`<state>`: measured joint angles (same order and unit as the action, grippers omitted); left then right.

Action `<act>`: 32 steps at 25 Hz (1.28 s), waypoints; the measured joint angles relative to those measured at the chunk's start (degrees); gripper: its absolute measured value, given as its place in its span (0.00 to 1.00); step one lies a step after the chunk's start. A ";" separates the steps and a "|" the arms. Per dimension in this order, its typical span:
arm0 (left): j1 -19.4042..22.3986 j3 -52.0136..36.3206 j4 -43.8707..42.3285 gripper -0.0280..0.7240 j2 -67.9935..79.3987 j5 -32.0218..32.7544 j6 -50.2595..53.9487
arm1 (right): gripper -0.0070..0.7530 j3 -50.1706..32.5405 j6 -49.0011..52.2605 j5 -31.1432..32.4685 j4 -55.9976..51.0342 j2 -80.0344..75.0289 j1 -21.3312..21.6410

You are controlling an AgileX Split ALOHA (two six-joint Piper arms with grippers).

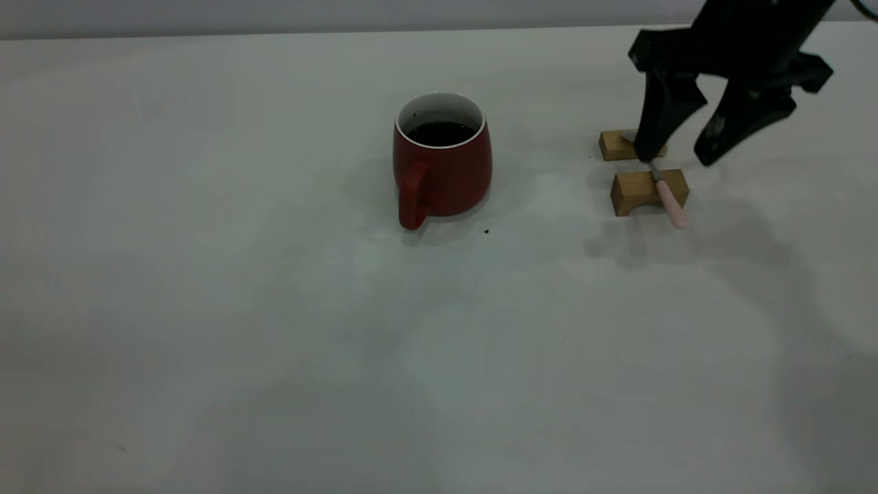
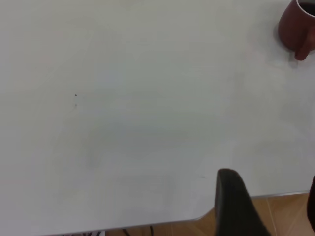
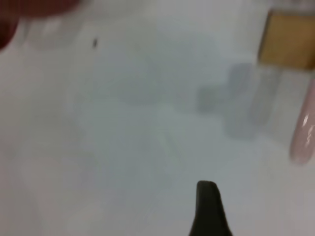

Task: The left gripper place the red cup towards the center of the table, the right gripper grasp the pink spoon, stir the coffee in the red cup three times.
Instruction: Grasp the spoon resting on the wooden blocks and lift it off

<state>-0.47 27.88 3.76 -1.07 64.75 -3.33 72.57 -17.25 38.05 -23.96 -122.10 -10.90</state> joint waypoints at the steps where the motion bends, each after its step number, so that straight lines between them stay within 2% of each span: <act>1: 0.00 0.00 0.00 0.62 0.00 0.00 0.00 | 0.77 0.04 0.53 -0.45 0.06 -0.34 0.00; 18: 0.00 0.00 0.00 0.62 0.00 0.00 0.00 | 0.78 0.25 4.32 -9.50 4.44 -7.87 0.34; 32: 0.00 0.00 0.00 0.62 0.00 0.00 0.00 | 0.77 2.64 2.95 -11.98 4.60 -14.62 0.43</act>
<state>-0.47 27.88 3.76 -1.07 64.75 -3.33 75.22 -14.30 26.07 -19.36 -136.73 -10.47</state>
